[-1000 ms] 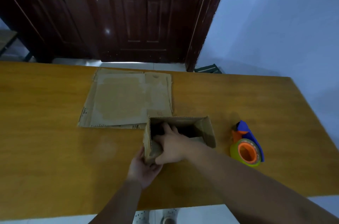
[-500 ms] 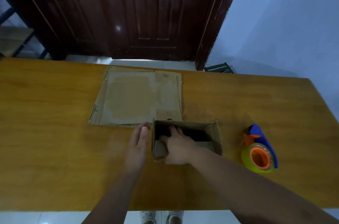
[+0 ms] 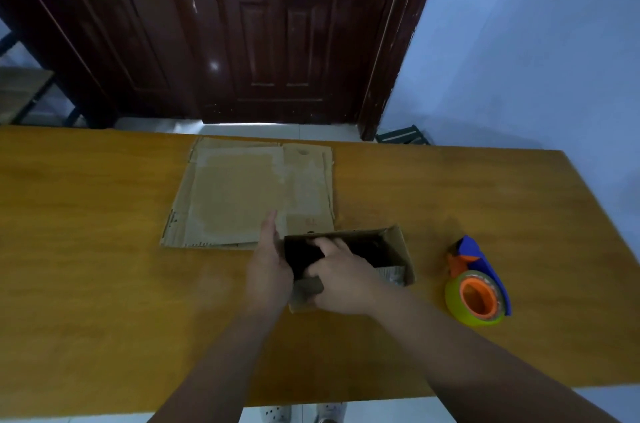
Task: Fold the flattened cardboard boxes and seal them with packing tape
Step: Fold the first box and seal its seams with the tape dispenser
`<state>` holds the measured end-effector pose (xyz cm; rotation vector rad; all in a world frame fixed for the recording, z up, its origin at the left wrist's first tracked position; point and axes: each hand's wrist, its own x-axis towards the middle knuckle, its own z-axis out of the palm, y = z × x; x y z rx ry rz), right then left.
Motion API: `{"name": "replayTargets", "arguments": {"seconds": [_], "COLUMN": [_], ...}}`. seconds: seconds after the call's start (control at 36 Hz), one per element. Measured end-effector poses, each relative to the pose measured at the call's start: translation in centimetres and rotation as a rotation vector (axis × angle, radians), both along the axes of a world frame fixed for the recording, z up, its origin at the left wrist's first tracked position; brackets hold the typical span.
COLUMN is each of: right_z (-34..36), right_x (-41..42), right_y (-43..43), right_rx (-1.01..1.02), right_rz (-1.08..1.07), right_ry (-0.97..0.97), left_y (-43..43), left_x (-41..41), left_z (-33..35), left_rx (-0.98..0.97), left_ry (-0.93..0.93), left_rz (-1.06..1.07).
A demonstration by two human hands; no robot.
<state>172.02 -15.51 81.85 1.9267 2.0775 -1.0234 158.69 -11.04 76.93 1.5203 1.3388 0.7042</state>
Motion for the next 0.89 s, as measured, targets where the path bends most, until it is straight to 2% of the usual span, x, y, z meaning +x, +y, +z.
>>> {"name": "replayTargets", "arguments": {"seconds": [0.08, 0.14, 0.25, 0.33, 0.5, 0.53, 0.61, 0.69, 0.81, 0.89], "right_z": [0.5, 0.6, -0.8, -1.6, -0.6, -0.6, -0.5, -0.6, -1.1, -0.5], "right_x": [0.9, 1.9, 3.6, 3.8, 3.6, 3.7, 3.8, 3.7, 3.5, 3.7], "right_y": [0.1, 0.1, -0.4, -0.5, 0.6, 0.6, 0.5, 0.4, -0.1, -1.4], "right_rx": [-0.113, -0.115, 0.070, 0.138, -0.066, -0.083, -0.101, -0.076, 0.064, 0.412], "right_rz": [-0.029, -0.141, -0.386, -0.422, -0.427, -0.422, -0.399, -0.352, -0.342, -0.433], "right_ry": [0.044, 0.133, 0.179, 0.155, 0.204, 0.199, 0.199, 0.124, 0.045, -0.045], "left_y": [0.2, 0.3, 0.3, -0.2, -1.9, -2.2, -2.3, -1.8, -1.6, -1.9], "left_x": [0.3, 0.1, 0.3, 0.6, 1.8, 2.0, 2.3, 2.4, 2.3, 2.2], "left_z": [0.3, 0.6, 1.6, 2.1, 2.9, 2.9, 1.9, 1.0, 0.4, 0.0], "left_rx": [0.026, 0.057, 0.059, 0.064, 0.003, 0.018, 0.093, 0.064, 0.093, 0.115], "left_ry": [0.143, 0.190, 0.242, 0.277, 0.104, 0.128, 0.406, 0.646, 0.748, 0.762], "left_rz": [0.029, 0.018, 0.064, 0.042, 0.034, 0.014, -0.223, -0.458, -0.552, -0.564]}}
